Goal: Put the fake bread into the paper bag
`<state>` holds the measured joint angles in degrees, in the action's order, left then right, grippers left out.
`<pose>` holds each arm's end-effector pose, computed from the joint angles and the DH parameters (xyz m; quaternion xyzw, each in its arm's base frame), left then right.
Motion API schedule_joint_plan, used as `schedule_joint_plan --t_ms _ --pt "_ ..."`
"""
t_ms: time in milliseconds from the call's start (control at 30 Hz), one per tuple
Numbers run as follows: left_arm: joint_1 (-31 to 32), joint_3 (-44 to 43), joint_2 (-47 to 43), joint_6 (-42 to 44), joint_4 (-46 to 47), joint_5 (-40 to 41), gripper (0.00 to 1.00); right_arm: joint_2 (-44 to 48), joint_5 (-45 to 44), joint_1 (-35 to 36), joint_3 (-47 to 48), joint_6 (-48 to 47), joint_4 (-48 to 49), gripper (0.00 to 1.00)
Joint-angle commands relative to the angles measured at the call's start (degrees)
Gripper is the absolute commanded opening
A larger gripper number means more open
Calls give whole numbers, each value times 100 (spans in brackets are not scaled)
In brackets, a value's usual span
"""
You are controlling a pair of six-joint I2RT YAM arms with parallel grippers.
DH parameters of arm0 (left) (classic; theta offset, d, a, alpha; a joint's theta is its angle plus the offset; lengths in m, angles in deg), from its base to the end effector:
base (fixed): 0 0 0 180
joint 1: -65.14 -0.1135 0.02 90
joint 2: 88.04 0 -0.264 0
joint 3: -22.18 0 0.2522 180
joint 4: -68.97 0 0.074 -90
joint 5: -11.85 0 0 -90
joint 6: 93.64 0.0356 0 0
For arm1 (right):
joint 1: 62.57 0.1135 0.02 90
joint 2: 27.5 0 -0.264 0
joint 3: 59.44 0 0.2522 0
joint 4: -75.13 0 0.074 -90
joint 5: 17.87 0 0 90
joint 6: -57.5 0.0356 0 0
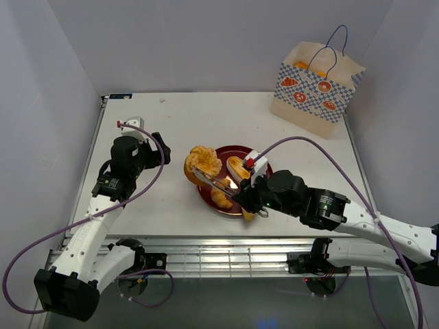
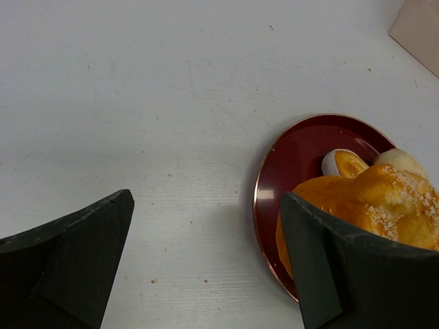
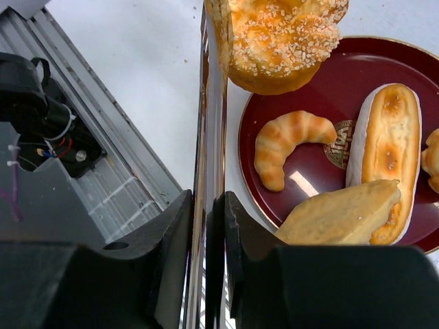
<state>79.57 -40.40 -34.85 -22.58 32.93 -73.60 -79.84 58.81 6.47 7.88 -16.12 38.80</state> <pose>0.2026 -0.0492 0.3169 -0.0543 0.8489 -0.1183 0.5123 0.0805 0.1871 0.3481 -0.3052 0.7642 0.3095 0.4765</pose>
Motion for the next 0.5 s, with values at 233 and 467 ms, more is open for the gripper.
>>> schedule_joint_plan --t_ms 233,467 --pt "15 -128 -107 -13 31 45 98 400 -1418 5 488 68 762 8" --pt "24 -128 -142 4 40 89 98 -118 -1569 -565 1068 -407 771 8"
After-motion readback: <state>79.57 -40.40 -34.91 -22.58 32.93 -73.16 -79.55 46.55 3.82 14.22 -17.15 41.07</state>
